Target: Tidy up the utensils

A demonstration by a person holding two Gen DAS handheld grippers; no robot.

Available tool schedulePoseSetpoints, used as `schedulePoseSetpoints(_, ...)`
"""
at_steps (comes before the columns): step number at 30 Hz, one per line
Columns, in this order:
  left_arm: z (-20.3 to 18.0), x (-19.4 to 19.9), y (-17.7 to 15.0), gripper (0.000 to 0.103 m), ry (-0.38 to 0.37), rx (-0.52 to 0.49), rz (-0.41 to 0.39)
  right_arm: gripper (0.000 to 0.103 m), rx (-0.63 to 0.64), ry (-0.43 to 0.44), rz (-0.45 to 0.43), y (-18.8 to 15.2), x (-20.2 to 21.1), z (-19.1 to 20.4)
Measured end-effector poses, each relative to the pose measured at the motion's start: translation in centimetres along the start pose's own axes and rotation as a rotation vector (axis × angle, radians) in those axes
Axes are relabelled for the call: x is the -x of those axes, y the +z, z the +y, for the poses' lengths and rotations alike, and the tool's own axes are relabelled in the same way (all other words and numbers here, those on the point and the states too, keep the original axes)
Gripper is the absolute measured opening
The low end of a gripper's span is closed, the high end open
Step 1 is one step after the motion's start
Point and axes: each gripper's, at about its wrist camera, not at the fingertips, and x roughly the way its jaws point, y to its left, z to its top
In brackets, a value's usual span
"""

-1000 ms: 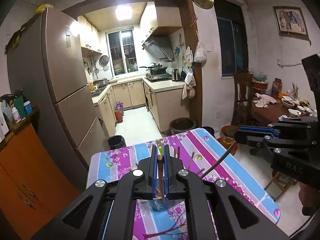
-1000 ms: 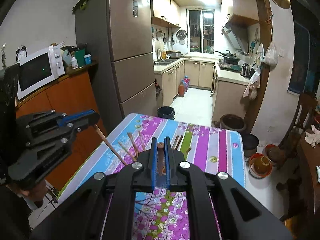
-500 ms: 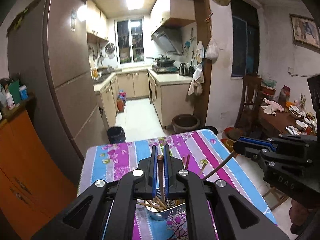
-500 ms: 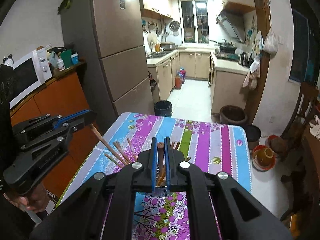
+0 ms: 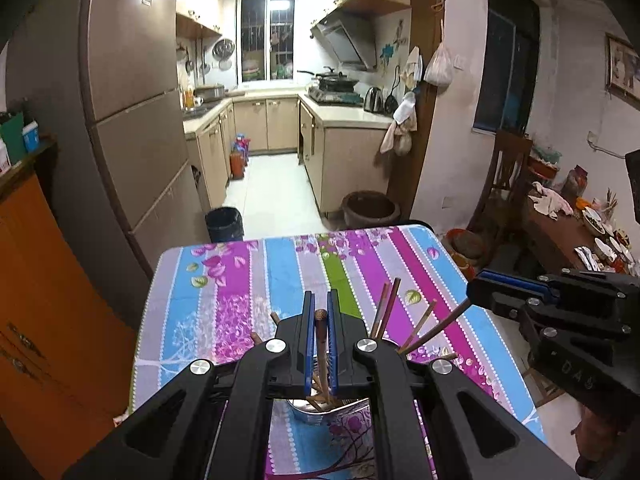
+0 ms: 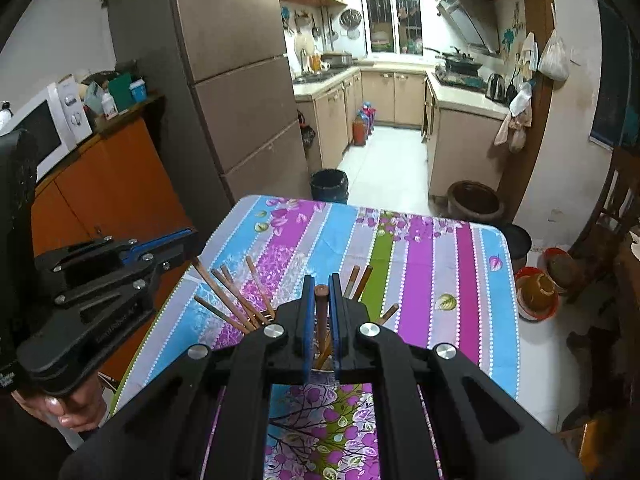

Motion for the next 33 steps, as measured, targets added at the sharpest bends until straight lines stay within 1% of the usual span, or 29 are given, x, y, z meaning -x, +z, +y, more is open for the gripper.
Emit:
schedulePoseSetpoints(7, 1.1, -2.2, -0.3, 0.007, -0.003, 0.022, 0.04, 0.005, -0.01, -0.014, 0.048, 0.7, -2.2, 0.3)
schedulePoseSetpoints(16, 1.7, -3.8, -0.2, 0.007, 0.015, 0.035, 0.051, 0.006, -0.012, -0.04, 0.078, 1.2, -4.2, 0.4)
schedulePoseSetpoints(20, 2.0, -4.1, 0.0, 0.007, 0.032, 0.052, 0.043, 0.006, -0.007, -0.072, 0.089, 1.6, -4.9, 0.5)
schedulePoseSetpoints(21, 2.2, -4.3, 0.0, 0.009, 0.036, 0.06, 0.045, 0.008, -0.007, -0.086, 0.091, 1.8, -5.1, 0.5)
schedulePoseSetpoints(22, 2.5, -4.6, 0.1, 0.019, 0.04, 0.074, 0.053, 0.011, -0.008, -0.097, 0.087, 1.9, -5.2, 0.4)
schedulePoseSetpoints(23, 2.7, -4.7, 0.1, 0.027, 0.044, 0.084, 0.054, 0.02, -0.012, -0.104, 0.085, 2.0, -5.3, 0.3)
schedulePoseSetpoints(24, 3.0, -4.6, 0.2, 0.039, 0.057, 0.096, 0.041, 0.026, -0.018, -0.11, 0.079, 2.1, -5.3, 0.1)
schedulePoseSetpoints(25, 3.1, -4.5, 0.3, 0.042, 0.064, 0.1, 0.028, 0.027, -0.021, -0.112, 0.072, 2.1, -5.3, 0.0)
schedulePoseSetpoints(28, 3.3, -4.1, 0.5, 0.043, 0.062, 0.099, 0.013, 0.027, -0.019, -0.125, 0.066, 2.3, -5.3, -0.2)
schedulePoseSetpoints(30, 3.3, -3.9, 0.5, 0.043, 0.085, 0.087, -0.003, 0.027, -0.019, -0.124, 0.067, 2.4, -5.4, -0.3)
schedulePoseSetpoints(33, 3.4, -3.6, 0.5, 0.043, 0.088, 0.086, -0.002, 0.027, -0.021, -0.126, 0.065, 2.4, -5.4, -0.3)
